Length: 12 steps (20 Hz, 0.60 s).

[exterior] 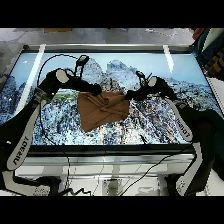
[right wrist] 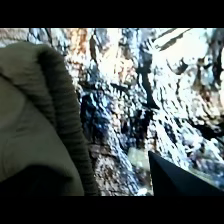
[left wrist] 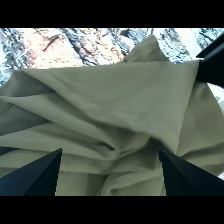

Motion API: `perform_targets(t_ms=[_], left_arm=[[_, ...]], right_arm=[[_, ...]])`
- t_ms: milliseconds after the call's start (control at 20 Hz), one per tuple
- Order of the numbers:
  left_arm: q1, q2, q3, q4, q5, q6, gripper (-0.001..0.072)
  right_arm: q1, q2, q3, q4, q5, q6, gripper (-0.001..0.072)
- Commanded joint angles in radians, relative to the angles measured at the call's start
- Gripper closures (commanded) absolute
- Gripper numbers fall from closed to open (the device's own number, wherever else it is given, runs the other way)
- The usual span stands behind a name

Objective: Fold the clothes and pants, and hang the long-sleeved shirts on hangers.

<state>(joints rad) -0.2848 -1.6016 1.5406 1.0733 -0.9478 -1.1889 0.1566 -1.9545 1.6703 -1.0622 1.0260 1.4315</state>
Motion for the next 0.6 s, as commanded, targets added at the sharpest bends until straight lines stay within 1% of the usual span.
perform_targets(t_ms=[0,50,100,200,400,450,500,550], left_arm=[[0.000,0.001,0.001,0.000,0.000,0.000,0.0014],[0.000,0.001,0.001,0.000,0.000,0.000,0.0014],[0.000,0.001,0.001,0.000,0.000,0.000,0.0014],[0.000,0.001,0.001,0.000,0.000,0.000,0.0014],[0.000,0.001,0.001,0.000,0.000,0.000,0.0014],[0.000,0.001,0.001,0.001,0.000,0.000,0.0014],[0.000,0.001,0.001,0.001,0.000,0.000,0.0014],[0.001,0.001,0.001,0.001,0.000,0.000,0.0014]], right_arm=[[-0.088,-0.067,0.001,0.313,0.065,0.026,0.0085],[-0.102,-0.085,0.001,0.389,0.095,-0.012,0.0085],[-0.103,-0.100,0.002,0.431,0.127,-0.039,0.0085],[-0.085,-0.125,0.001,0.440,0.145,-0.078,0.0085],[0.005,-0.147,0.002,0.460,0.109,-0.129,0.0091],[0.033,-0.147,0.002,0.461,0.096,-0.146,0.0108],[0.063,-0.147,0.002,0.461,0.070,-0.160,0.0221],[0.087,-0.147,0.003,0.461,0.035,-0.171,0.0372]])
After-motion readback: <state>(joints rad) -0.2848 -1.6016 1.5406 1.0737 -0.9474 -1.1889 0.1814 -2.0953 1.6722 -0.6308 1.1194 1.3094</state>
